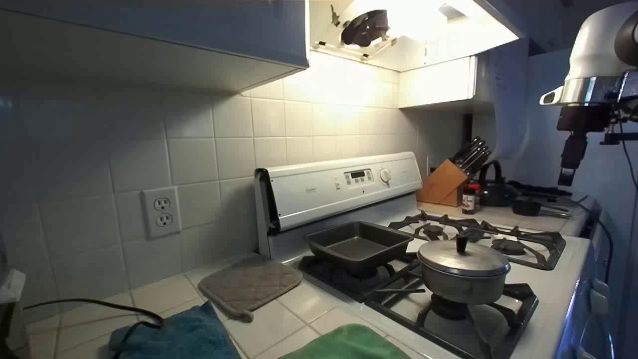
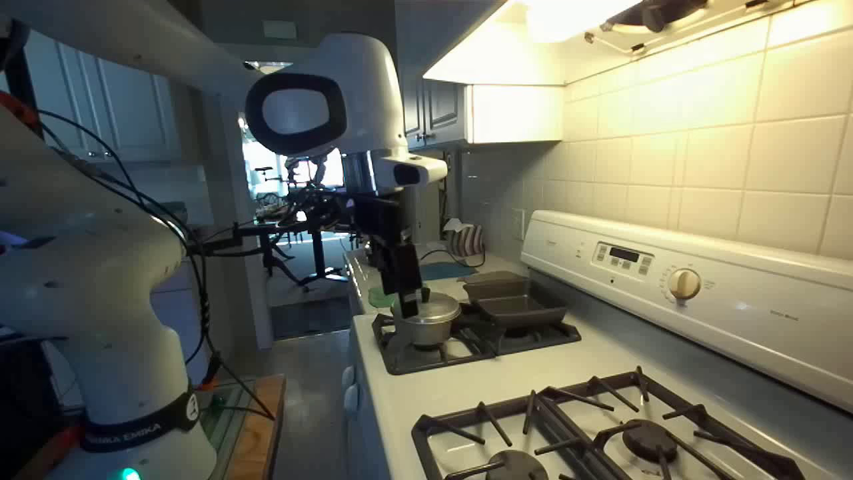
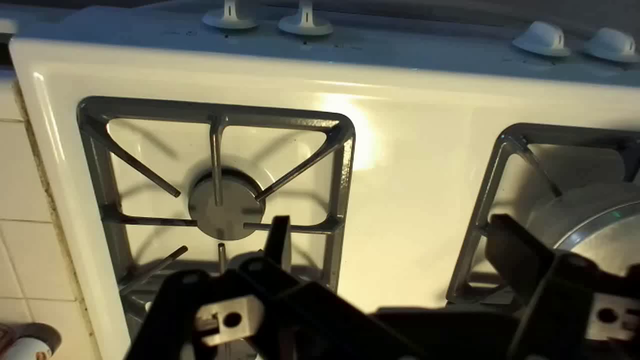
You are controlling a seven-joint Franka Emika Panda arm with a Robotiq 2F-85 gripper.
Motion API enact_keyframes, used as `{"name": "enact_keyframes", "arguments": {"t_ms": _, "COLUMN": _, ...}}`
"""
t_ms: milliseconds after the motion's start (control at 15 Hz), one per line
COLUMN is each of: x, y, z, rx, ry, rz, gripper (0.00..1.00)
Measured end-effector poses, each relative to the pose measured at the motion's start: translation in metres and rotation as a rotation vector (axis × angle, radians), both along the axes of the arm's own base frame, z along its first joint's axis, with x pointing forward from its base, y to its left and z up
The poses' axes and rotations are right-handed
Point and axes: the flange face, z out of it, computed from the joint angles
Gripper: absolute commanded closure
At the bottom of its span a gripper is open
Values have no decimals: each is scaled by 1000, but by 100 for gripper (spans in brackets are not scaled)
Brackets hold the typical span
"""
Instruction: Pick up the pot from the left side of the stove and put it on the right side of the stove
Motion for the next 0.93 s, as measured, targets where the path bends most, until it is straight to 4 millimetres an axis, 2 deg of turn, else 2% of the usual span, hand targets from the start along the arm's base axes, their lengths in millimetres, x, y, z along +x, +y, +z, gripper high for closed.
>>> {"name": "enact_keyframes", "arguments": {"t_ms": 600, "x": 0, "y": 0, "z": 0, "rx": 5, "ry": 0, "rz": -16, "gripper": 0}}
{"name": "enact_keyframes", "arguments": {"t_ms": 933, "x": 26, "y": 11, "z": -12, "rx": 75, "ry": -47, "rz": -266, "gripper": 0}}
